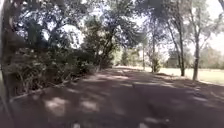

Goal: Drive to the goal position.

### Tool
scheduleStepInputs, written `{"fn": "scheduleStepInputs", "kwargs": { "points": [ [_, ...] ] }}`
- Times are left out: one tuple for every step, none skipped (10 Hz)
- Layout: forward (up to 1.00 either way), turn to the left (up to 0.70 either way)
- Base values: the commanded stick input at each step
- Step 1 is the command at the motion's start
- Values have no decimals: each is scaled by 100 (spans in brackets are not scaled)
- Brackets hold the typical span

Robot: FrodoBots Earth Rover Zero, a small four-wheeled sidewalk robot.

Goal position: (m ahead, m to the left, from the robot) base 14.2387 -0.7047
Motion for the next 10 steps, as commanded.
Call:
{"fn": "scheduleStepInputs", "kwargs": {
  "points": [
    [70,0],
    [70,0],
    [70,0],
    [70,0],
    [70,0],
    [70,0],
    [70,0],
    [70,0],
    [70,-35],
    [70,-35]
  ]
}}
